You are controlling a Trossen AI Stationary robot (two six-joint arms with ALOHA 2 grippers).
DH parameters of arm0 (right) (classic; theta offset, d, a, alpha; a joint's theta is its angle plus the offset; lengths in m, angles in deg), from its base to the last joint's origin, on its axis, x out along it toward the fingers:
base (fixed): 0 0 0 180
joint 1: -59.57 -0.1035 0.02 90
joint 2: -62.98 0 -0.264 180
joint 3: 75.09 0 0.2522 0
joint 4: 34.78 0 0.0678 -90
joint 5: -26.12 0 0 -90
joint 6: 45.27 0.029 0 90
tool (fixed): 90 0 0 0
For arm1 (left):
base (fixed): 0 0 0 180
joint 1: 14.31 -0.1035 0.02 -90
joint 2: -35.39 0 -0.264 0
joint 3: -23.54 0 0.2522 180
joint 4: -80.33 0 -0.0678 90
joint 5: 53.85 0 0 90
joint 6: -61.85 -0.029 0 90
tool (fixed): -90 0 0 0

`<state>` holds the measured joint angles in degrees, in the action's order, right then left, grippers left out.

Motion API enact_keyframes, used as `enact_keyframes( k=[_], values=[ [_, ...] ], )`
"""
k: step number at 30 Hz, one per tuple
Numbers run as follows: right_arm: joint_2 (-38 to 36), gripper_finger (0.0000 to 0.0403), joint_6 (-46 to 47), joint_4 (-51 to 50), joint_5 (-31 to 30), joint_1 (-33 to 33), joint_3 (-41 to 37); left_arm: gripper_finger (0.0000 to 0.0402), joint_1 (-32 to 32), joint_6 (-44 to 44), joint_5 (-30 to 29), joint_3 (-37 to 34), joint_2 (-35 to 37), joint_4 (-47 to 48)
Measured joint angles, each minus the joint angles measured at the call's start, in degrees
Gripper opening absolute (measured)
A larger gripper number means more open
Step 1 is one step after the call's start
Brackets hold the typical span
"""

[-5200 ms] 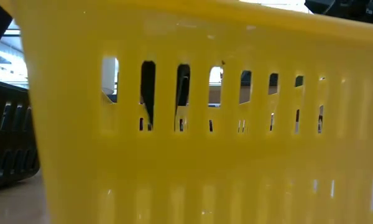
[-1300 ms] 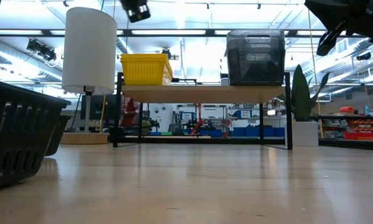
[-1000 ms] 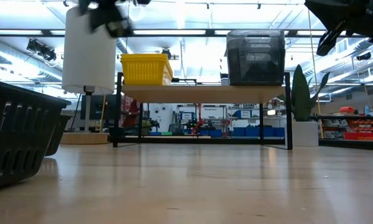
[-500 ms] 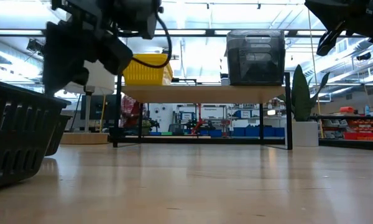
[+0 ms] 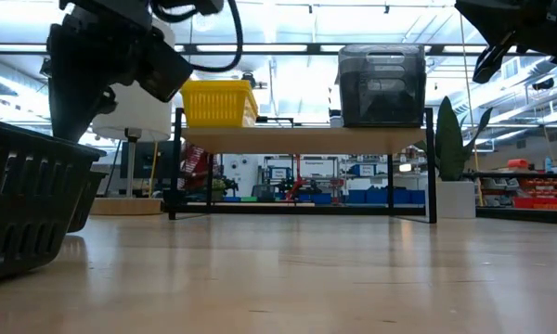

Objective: Stack baskets on shelf by color
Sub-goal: Put the top black bin on the shelf

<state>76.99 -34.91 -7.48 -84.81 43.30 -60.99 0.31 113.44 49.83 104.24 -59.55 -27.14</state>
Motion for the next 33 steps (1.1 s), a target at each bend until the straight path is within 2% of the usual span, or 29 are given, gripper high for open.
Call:
enact_keyframes(
  k=[9, 17, 23, 28, 33],
  values=[
    [0.02, 0.0016, -0.01, -0.02, 0.00, -0.01, 0.00, 0.0212, 5.55, 9.55, -6.84, -0.06, 0.00, -2.14],
    [0.02, 0.0016, -0.02, 0.00, -0.02, 0.00, 0.00, 0.0198, 9.52, 18.42, -7.95, -7.76, 0.07, -17.78],
    [-0.01, 0.0016, 0.00, -0.02, 0.00, -0.02, 0.00, 0.0178, 10.42, 19.41, -14.11, -8.35, -0.35, -17.98],
    [0.02, 0.0016, 0.00, 0.00, 0.00, -0.02, 0.00, 0.0145, 10.46, 16.28, -14.16, -8.35, -1.01, -16.58],
    [0.02, 0.0016, -0.02, 0.00, 0.00, -0.02, 0.00, 0.0086, 10.23, 13.47, -12.10, -8.37, -1.60, -16.03]
  ],
)
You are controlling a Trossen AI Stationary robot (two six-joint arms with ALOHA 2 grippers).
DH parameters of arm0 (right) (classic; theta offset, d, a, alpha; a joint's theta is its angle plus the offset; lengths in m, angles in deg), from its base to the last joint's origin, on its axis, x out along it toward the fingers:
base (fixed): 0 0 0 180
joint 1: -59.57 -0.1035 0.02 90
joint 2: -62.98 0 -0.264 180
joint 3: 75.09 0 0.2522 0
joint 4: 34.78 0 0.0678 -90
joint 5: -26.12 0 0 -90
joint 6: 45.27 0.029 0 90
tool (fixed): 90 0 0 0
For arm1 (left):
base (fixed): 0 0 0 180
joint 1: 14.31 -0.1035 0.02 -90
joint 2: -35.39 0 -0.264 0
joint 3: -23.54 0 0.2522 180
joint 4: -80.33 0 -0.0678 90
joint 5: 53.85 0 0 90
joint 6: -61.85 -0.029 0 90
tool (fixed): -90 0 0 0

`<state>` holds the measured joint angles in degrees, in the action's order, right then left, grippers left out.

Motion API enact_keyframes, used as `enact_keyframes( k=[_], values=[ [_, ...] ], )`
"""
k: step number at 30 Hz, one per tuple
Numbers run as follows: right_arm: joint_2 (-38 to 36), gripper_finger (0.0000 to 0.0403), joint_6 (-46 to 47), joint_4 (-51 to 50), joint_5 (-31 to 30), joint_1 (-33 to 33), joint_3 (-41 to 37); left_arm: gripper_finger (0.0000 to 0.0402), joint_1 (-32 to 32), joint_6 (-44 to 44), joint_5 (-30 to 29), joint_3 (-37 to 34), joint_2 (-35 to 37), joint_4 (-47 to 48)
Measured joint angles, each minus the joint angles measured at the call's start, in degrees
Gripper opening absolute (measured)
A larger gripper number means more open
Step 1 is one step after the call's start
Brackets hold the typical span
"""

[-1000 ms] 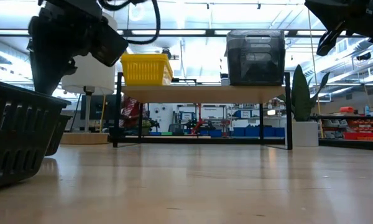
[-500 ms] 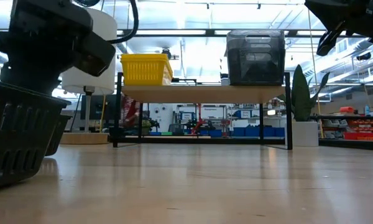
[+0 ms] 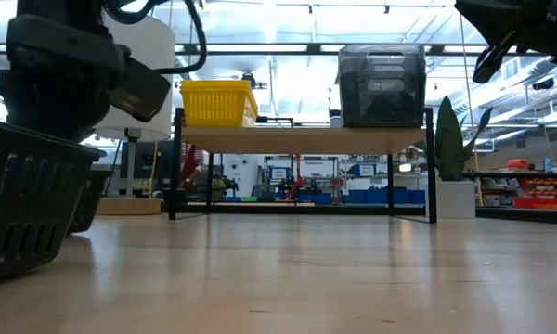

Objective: Stack baskets on shelf by color
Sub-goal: Put the top black bin on the shelf

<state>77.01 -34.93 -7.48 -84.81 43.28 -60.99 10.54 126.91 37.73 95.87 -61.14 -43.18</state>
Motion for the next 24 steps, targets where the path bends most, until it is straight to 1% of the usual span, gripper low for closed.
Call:
enact_keyframes(
  k=[4, 5, 7, 10, 13, 16, 20, 24],
  values=[
    [0.00, 0.0016, 0.01, 0.00, 0.00, 0.02, 0.00, 0.0022, -0.31, -1.92, 2.90, 0.30, 0.00, 0.13],
    [-0.01, 0.0016, 0.01, 0.07, 0.00, 0.01, 0.00, 0.0013, -0.45, -2.53, 3.81, 0.52, 0.00, 0.10],
    [-0.01, 0.0016, 0.00, 0.01, -0.01, 0.02, 0.00, 0.0011, -0.69, -3.72, 5.83, 1.42, 0.00, 0.98],
    [-0.02, 0.0016, 0.01, 0.04, -0.01, 0.01, 0.00, 0.0011, -1.44, -7.14, 9.35, 4.91, 0.00, 6.30],
    [-0.02, 0.0016, 0.01, 0.02, 0.00, 0.00, 0.00, 0.0009, -1.53, -12.19, 12.02, 11.02, 0.00, 12.47],
    [-0.02, 0.0016, 0.02, 0.02, 0.00, 0.00, 0.00, 0.0008, -1.46, -19.60, 13.48, 18.98, 0.00, 16.30],
    [-0.02, 0.0016, 0.01, 0.00, 0.00, 0.01, 0.01, 0.0009, -1.13, -28.65, 13.35, 29.79, 0.02, 17.02],
    [-0.02, 0.0016, 0.01, 0.02, 0.00, 0.01, 0.02, 0.0009, -1.94, -32.51, 11.94, 39.53, 0.04, 17.25]
  ],
)
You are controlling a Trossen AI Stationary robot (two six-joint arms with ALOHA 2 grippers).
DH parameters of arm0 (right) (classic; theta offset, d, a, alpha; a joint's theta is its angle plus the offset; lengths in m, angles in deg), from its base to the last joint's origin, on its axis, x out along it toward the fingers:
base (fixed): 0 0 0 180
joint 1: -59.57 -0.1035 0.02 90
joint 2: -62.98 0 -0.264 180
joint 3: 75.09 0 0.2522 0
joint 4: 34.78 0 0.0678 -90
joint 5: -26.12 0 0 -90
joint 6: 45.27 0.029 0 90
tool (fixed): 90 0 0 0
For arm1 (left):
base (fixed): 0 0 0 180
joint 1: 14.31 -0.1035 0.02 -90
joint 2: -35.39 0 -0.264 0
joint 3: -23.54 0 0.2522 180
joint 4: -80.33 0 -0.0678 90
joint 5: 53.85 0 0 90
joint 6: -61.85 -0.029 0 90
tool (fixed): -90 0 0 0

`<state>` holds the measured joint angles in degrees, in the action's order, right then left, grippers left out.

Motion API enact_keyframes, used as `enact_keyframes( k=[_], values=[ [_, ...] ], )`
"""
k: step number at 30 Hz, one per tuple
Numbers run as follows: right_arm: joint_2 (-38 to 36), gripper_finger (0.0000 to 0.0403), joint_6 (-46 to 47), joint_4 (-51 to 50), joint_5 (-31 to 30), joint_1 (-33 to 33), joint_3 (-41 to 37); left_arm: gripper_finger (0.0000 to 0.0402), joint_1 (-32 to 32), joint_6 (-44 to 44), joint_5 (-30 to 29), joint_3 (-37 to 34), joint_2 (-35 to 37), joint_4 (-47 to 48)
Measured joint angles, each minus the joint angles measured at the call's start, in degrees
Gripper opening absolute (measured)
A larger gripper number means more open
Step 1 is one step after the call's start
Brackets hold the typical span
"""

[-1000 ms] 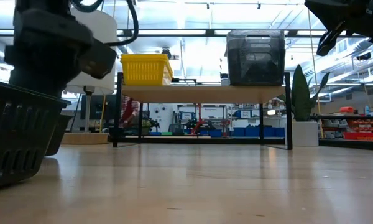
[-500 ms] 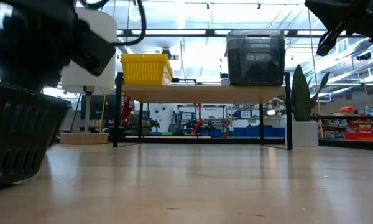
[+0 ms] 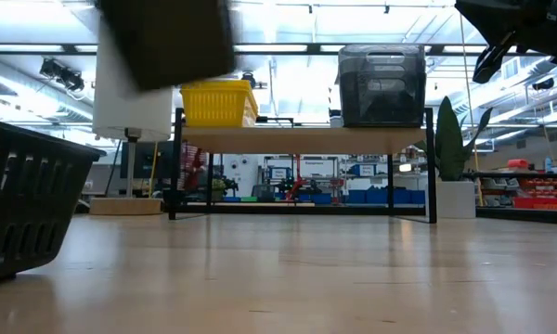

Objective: Stack baskets on shelf by color
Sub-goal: Put the top black bin on the shelf

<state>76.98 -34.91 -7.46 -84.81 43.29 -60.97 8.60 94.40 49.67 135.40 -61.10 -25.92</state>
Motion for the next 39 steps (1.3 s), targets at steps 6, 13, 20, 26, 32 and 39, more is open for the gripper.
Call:
enact_keyframes(
  k=[6, 13, 20, 26, 32, 39],
  values=[
    [0.00, 0.0016, -0.01, -0.02, 0.00, -0.01, -0.02, 0.0009, -2.88, -6.83, -11.15, 12.61, 0.05, -0.04],
    [0.00, 0.0016, -0.01, -0.02, 0.00, 0.00, -0.02, 0.0010, -12.95, -14.72, -19.94, 16.99, 0.13, 0.36],
    [0.00, 0.0016, 0.00, -0.02, -0.01, -0.01, -0.02, 0.0010, -22.65, -24.56, -18.27, 16.73, -1.08, -0.95],
    [0.02, 0.0016, 0.00, 0.01, 0.00, 0.00, -0.02, 0.0010, -28.60, -31.49, -15.24, 16.77, -3.74, -2.35],
    [0.08, 0.0016, 0.01, 0.21, -0.02, -0.01, -0.02, 0.0010, -32.42, -37.36, -15.26, 16.75, -7.59, 0.87],
    [0.13, 0.0016, 0.00, 0.02, -0.01, -0.01, -0.02, 0.0011, -34.98, -42.45, -18.38, 16.75, -12.48, 2.05]
  ],
)
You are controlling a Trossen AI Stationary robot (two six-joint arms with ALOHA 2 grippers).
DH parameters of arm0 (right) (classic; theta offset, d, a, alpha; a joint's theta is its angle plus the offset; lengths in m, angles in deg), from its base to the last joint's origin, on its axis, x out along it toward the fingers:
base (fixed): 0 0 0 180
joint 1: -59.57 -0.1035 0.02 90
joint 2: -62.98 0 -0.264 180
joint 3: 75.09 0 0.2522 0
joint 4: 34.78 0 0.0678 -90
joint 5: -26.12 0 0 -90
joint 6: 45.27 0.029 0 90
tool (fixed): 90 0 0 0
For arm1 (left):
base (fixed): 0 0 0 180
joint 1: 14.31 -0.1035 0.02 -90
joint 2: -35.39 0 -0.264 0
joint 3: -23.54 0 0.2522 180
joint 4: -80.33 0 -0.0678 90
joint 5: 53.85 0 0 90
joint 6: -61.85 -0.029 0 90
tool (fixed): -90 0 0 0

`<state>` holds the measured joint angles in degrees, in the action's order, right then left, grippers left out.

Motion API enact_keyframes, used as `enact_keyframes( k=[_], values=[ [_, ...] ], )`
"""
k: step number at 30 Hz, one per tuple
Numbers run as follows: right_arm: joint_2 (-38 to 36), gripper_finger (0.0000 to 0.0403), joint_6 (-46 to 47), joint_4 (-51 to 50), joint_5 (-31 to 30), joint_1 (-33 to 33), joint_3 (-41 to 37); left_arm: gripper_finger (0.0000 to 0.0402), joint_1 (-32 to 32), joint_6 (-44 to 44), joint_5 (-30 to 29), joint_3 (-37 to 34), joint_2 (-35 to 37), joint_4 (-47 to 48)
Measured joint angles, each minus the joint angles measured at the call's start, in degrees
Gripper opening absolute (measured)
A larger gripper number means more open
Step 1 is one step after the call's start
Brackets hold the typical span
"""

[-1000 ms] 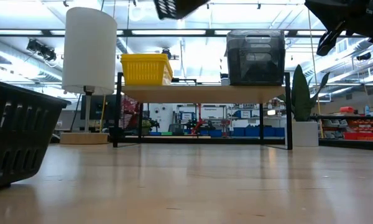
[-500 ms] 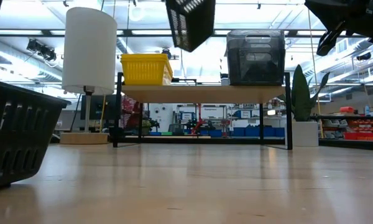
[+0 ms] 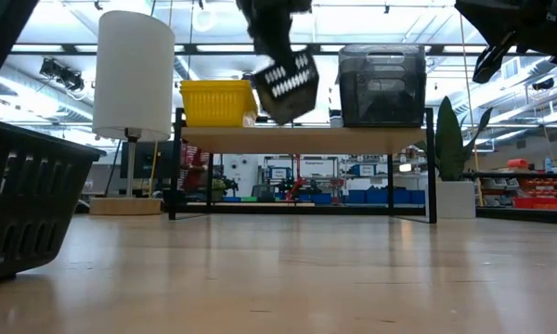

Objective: Stack baskets on shelf by color
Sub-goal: Put the top black bin on the shelf

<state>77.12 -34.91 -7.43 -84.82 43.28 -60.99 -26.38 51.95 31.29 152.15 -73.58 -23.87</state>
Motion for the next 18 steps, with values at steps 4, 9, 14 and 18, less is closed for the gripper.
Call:
enact_keyframes(
  k=[4, 9, 14, 18],
  values=[
    [-0.02, 0.0016, 0.01, 0.02, 0.01, 0.00, 0.00, 0.0011, -1.05, -0.42, -0.20, 0.00, -2.07, 1.79],
    [0.00, 0.0016, -0.01, -0.04, 0.01, 0.01, 0.00, 0.0029, -0.76, 0.10, 0.57, 0.00, -2.16, 3.01],
    [0.00, 0.0016, 0.01, 0.00, 0.01, 0.01, 0.01, 0.0080, 0.29, 2.53, 0.62, 0.00, -2.03, 3.47],
    [0.00, 0.0016, 0.00, -0.03, 0.01, 0.01, 0.00, 0.0119, 1.42, 5.26, 0.81, 0.81, -2.03, 3.45]
  ],
)
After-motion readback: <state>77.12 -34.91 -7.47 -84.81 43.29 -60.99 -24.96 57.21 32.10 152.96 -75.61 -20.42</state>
